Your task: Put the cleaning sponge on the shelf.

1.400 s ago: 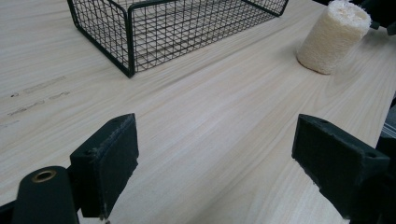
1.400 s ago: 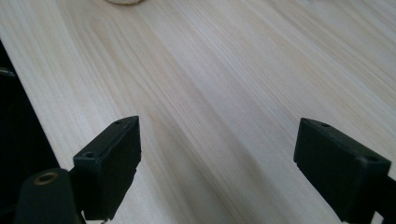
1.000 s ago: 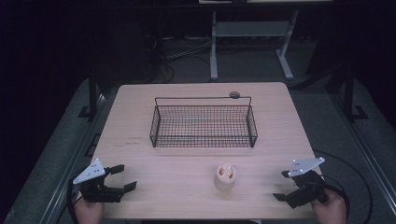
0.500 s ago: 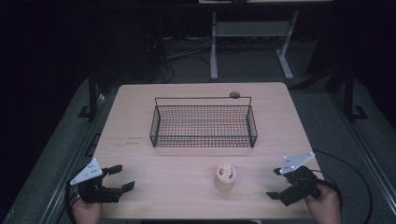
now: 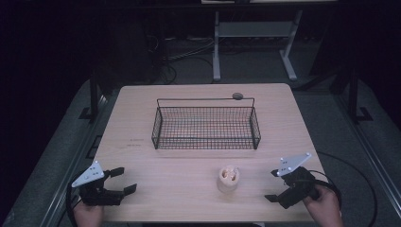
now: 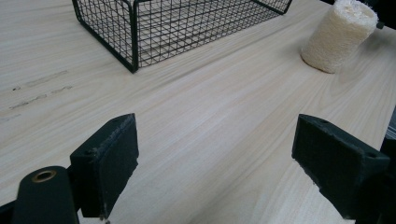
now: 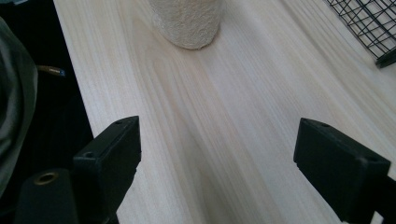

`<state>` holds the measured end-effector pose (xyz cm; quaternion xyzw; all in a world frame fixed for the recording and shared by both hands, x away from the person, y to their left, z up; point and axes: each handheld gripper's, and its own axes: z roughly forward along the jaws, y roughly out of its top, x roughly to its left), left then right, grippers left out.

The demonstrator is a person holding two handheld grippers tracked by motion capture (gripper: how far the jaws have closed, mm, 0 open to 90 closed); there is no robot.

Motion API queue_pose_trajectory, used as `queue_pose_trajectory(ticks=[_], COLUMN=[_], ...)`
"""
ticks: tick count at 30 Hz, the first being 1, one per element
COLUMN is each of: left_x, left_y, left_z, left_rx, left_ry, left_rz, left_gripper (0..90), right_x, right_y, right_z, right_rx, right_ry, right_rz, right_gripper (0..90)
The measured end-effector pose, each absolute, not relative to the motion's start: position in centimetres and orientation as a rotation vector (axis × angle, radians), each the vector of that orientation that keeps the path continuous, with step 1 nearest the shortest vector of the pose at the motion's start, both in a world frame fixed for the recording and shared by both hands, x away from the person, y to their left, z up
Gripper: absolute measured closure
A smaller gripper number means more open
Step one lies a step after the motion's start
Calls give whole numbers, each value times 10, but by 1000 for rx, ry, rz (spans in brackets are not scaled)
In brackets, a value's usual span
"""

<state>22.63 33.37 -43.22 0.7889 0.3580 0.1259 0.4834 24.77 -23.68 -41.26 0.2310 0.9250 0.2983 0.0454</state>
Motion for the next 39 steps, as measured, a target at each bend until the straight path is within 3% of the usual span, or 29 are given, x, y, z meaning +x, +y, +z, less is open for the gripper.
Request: queue_pose_trajectory(ticks=[39], left_x=[228], left_y=[341], left_z=[-432], left_rx=[1904], left_ry=[894], left_rz=[312], left_gripper=[134], right_x=[263], right_y=[-188], right_z=[-394], right_rx=[590], right_ry=[2903], right_rz=[829], right_gripper=[147])
